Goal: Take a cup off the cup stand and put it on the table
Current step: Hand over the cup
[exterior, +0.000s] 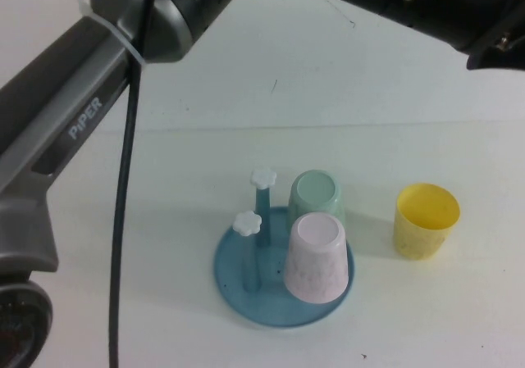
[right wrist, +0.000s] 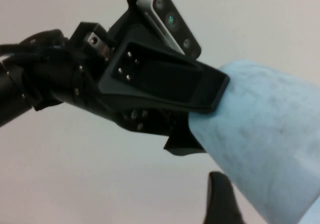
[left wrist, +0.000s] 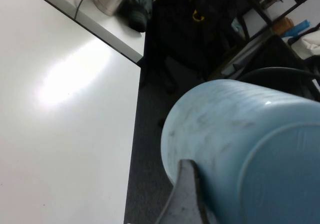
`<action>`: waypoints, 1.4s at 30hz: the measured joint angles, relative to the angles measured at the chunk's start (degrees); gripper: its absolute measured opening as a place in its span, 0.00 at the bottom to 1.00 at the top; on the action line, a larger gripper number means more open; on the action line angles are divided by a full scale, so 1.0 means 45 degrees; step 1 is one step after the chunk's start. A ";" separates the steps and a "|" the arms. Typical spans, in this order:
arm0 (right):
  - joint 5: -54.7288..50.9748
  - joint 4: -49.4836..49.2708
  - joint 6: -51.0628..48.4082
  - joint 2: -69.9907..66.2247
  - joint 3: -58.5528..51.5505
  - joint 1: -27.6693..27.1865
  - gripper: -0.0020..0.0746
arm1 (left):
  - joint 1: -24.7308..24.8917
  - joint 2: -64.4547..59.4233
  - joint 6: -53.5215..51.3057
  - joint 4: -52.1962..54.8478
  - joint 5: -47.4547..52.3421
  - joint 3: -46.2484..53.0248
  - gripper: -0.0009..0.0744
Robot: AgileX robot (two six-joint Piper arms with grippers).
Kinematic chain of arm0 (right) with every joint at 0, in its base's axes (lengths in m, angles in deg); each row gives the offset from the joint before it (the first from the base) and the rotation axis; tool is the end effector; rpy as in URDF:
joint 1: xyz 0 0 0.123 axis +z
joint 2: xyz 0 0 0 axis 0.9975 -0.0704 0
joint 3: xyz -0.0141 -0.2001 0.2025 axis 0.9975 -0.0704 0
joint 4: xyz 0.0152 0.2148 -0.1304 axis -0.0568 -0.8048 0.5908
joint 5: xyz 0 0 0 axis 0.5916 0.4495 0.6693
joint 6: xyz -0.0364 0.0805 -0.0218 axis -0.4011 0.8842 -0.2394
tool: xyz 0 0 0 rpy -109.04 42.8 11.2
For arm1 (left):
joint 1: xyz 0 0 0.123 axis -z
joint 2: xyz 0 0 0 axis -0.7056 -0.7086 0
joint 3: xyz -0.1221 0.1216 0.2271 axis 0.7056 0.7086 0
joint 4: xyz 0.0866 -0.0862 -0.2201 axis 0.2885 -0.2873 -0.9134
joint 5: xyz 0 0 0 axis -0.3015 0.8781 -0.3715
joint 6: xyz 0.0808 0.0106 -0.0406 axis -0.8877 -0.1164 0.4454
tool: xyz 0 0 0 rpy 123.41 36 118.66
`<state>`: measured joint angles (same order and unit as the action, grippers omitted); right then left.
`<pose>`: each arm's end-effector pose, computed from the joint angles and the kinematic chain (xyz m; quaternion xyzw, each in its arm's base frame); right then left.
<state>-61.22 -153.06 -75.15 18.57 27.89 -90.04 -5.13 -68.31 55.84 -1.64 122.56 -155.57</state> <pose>0.0696 0.0367 0.3367 -0.0516 0.6251 0.2538 0.7363 0.2656 -0.3246 0.4581 0.3877 0.6794 -0.5990 0.1708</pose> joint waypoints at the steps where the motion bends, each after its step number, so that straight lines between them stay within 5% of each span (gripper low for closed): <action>1: 0.0117 0.0000 0.0000 0.0000 0.0000 0.0000 0.56 | 0.0030 -0.0024 0.0000 -0.0067 -0.0026 0.0000 0.73; 8: 0.0860 -0.0004 0.0000 -0.0028 0.0000 0.0000 0.31 | 0.0030 -0.0301 0.0000 -0.0699 -0.0121 0.0000 0.73; 12: 0.0929 -0.0026 0.0000 -0.0028 0.0000 0.0000 0.26 | 0.0035 -0.0301 0.0000 -0.0745 -0.0143 0.0000 0.73; 15: 0.0929 -0.0026 0.0027 -0.0028 0.0000 0.0000 0.29 | 0.0035 -0.0301 0.0000 -0.0745 -0.0143 0.0000 0.73; 21: 0.0838 -0.0078 0.0685 -0.0028 0.0000 0.0000 0.57 | 0.0105 -0.0374 0.0000 -0.0773 -0.0096 0.0000 0.73; 25: 0.0831 -0.0104 0.1118 -0.0028 0.0000 0.0000 0.64 | 0.0105 -0.0374 0.0000 -0.0938 -0.0077 0.0000 0.73; 42: 0.1034 -0.0155 0.1725 -0.0028 0.0000 0.0000 0.44 | 0.0351 -0.0428 -0.0102 -0.1328 -0.0077 0.0000 0.73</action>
<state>-56.57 -153.76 -67.39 18.45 27.89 -90.04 -3.55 -70.24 55.38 -7.62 122.22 -155.57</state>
